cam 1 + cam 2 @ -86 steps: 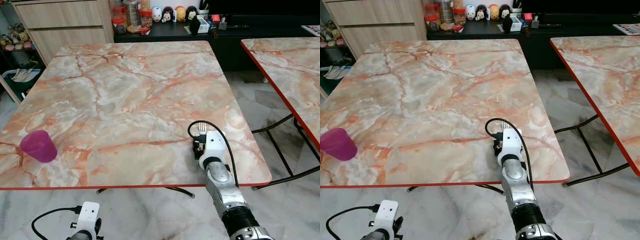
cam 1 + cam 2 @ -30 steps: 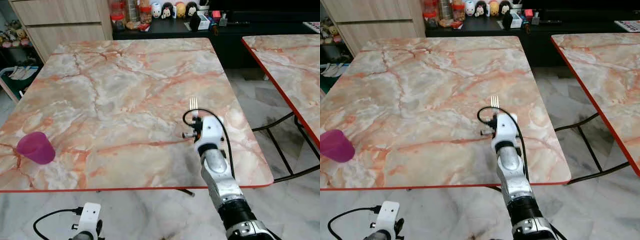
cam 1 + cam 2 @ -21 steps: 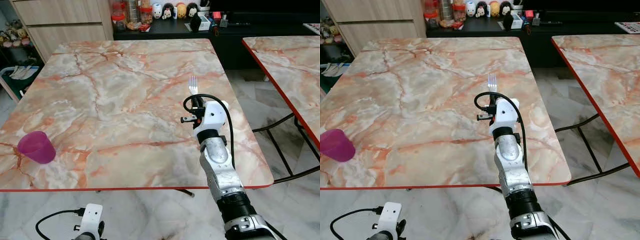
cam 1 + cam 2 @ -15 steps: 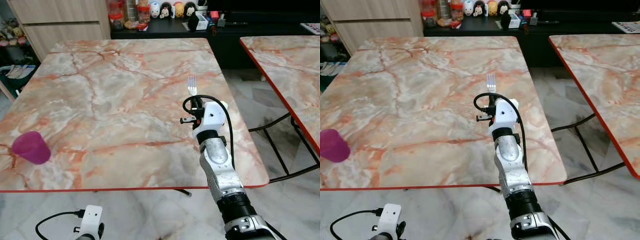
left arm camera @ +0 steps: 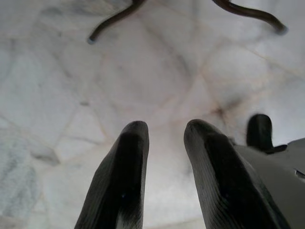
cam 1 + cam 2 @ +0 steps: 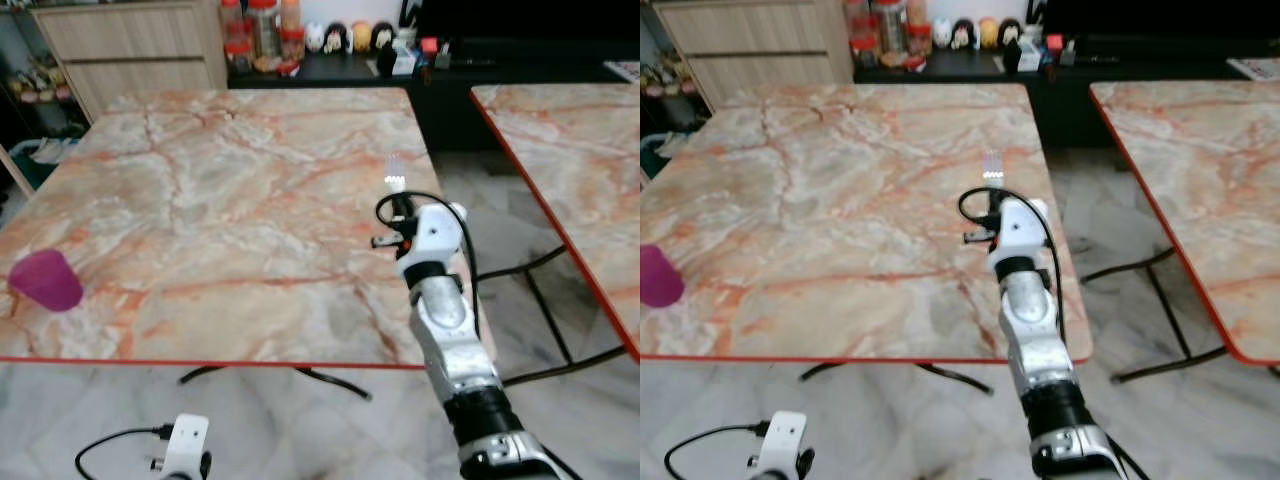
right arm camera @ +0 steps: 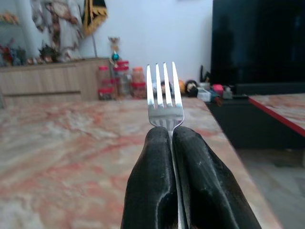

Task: Setting the table

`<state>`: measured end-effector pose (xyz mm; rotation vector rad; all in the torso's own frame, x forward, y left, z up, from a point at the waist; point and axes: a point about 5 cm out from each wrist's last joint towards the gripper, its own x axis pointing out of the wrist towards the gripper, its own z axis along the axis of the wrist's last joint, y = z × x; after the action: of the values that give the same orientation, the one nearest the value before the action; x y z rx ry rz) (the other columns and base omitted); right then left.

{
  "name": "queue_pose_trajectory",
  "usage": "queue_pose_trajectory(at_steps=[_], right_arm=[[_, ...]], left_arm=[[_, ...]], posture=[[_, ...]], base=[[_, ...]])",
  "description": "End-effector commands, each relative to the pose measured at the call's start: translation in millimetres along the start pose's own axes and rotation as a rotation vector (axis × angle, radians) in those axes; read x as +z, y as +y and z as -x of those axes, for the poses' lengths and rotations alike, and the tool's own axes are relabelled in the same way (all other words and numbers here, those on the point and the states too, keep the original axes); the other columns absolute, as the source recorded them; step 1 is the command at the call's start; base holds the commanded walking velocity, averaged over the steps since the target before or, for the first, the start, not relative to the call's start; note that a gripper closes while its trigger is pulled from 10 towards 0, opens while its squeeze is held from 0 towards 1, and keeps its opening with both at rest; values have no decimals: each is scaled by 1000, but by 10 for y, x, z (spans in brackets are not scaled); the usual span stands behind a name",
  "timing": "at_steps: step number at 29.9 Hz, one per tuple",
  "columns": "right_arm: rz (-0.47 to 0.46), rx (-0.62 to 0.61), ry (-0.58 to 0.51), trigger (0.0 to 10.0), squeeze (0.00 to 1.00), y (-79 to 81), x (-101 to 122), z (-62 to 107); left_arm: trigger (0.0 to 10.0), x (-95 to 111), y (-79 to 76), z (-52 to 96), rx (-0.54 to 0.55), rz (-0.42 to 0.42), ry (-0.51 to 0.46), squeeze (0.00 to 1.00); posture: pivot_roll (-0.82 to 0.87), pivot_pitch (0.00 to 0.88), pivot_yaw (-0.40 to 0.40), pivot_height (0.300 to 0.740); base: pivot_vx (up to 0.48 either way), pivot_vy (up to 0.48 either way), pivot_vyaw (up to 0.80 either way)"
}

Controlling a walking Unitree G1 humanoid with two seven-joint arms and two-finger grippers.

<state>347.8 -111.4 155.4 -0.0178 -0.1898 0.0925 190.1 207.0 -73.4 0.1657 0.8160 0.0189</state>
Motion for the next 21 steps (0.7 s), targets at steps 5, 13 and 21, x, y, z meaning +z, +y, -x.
queue_pose_trajectory(at_steps=[5,13,21], right_arm=[[10,13,3,10000,0,46,26,0],[16,8,-7,10000,0,37,36,8],[25,-3,6,10000,0,10,22,15]], left_arm=[[10000,-50,30,11,6,-15,27,0],[10000,-52,28,11,6,-15,28,0],[10000,-51,27,11,5,-17,27,0]], posture=[[14,127,-5,740],[9,136,1,740],[4,136,2,740]], base=[[0,-337,0],[0,-335,55],[0,-338,55]])
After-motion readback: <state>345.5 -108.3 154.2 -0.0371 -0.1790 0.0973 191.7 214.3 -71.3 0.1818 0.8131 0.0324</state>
